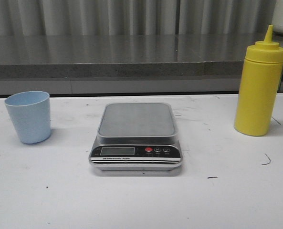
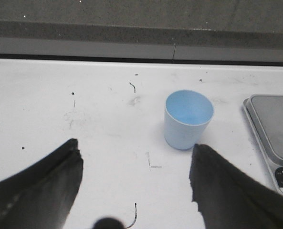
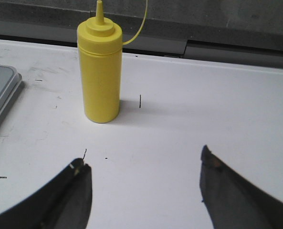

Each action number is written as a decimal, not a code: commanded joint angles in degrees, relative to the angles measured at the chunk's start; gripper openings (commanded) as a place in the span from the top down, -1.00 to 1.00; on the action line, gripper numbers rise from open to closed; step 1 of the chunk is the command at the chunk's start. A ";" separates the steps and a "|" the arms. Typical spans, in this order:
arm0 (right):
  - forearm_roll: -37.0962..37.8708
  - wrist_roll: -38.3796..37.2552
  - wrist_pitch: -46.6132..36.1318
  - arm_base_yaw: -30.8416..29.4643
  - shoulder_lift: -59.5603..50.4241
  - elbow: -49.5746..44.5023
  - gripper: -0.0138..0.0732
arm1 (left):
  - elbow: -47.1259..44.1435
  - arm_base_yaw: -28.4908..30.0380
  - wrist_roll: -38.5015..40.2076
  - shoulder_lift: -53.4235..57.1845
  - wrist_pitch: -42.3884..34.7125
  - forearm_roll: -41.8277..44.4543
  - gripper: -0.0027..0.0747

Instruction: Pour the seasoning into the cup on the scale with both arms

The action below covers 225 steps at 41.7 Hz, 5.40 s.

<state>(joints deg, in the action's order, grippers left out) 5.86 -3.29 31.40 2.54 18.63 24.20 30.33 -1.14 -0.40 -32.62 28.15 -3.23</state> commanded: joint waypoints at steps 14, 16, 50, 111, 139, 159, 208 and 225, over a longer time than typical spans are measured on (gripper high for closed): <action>0.78 0.53 -4.49 -0.32 0.89 1.47 -0.57 | 16.81 -5.96 -0.67 -21.45 7.21 -0.60 -0.39; 0.78 0.53 -4.49 -0.32 0.89 1.47 -0.57 | 19.26 -5.96 -0.67 -25.16 9.02 -0.60 -0.39; 0.78 0.53 -4.49 -0.32 0.89 1.47 -0.57 | 44.08 -5.96 -0.67 -65.57 11.01 -0.60 -0.39; 0.78 0.53 -4.49 -0.32 0.89 1.47 -0.57 | 59.42 -27.77 -0.18 -68.74 14.27 -2.99 0.98; 0.78 0.53 -4.49 -0.32 0.89 1.47 -0.57 | 72.01 -30.73 7.22 -80.63 21.70 2.74 0.98; 0.78 0.53 -4.49 -0.32 0.89 1.47 -0.57 | 72.01 -30.73 7.22 -80.63 22.80 2.25 -0.15; 0.78 0.53 -4.49 -0.32 0.89 1.47 -0.57 | 30.97 -30.73 3.79 -25.64 12.70 5.86 0.12; 0.78 0.53 -4.54 -0.32 0.89 1.41 -0.57 | 14.20 -30.73 3.79 -3.71 12.57 5.57 0.12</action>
<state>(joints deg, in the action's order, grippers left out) 5.86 -3.29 31.40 2.54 18.63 24.20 44.73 -31.56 3.22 -39.33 44.75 2.38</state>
